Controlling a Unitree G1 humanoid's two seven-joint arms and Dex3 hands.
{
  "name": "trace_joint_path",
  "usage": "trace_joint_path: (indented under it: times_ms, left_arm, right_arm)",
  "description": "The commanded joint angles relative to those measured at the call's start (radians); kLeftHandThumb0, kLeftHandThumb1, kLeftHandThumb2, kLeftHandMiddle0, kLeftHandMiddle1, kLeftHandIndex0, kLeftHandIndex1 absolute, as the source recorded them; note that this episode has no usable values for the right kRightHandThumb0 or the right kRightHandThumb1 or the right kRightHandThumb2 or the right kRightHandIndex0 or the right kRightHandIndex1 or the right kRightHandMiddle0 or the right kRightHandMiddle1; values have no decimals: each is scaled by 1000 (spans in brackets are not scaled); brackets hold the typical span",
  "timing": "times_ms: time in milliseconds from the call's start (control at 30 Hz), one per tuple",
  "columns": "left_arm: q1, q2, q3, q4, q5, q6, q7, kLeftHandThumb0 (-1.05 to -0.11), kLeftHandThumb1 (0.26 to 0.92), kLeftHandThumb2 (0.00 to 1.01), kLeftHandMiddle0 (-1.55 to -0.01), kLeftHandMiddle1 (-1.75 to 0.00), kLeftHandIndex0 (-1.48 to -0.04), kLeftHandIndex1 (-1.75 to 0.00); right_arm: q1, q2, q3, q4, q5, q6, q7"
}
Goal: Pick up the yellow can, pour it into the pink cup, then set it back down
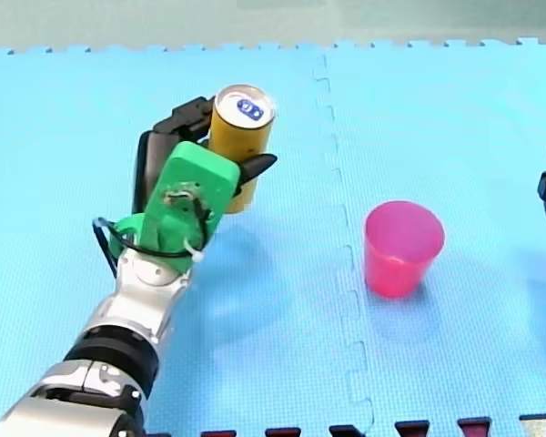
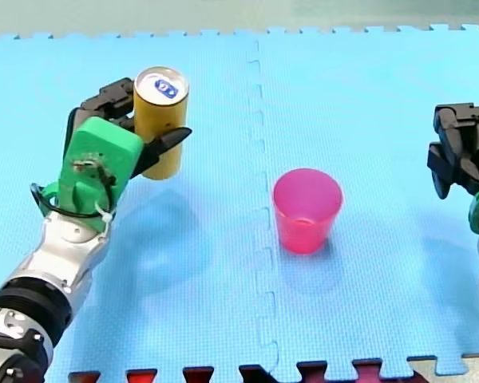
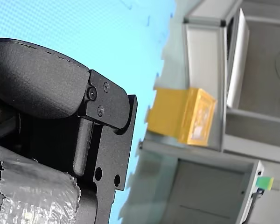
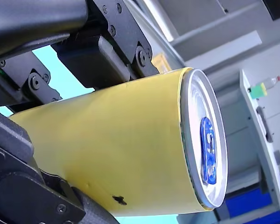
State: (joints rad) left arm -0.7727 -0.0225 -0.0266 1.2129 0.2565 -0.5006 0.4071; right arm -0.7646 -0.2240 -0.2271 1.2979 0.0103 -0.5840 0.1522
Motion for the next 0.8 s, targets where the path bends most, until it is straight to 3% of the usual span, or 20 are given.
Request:
trace_joint_path:
  times_ms: [0,467,767]
  left_arm:
    - [-18,-1,-11,-2,7,9,16,-449,765,3,-1312,0,-1135,0]
    - [-35,-19,-59,7,36,85,67,-494,781,3,-1304,0,-1129,0]
    - [-57,-49,-64,30,25,124,44,-506,785,2,-1296,0,-1123,0]
  right_arm:
    - [-3,1,2,-3,-2,-3,-6]
    - [-3,5,10,-6,-4,4,-17]
    - [-6,7,12,-4,-5,15,-13]
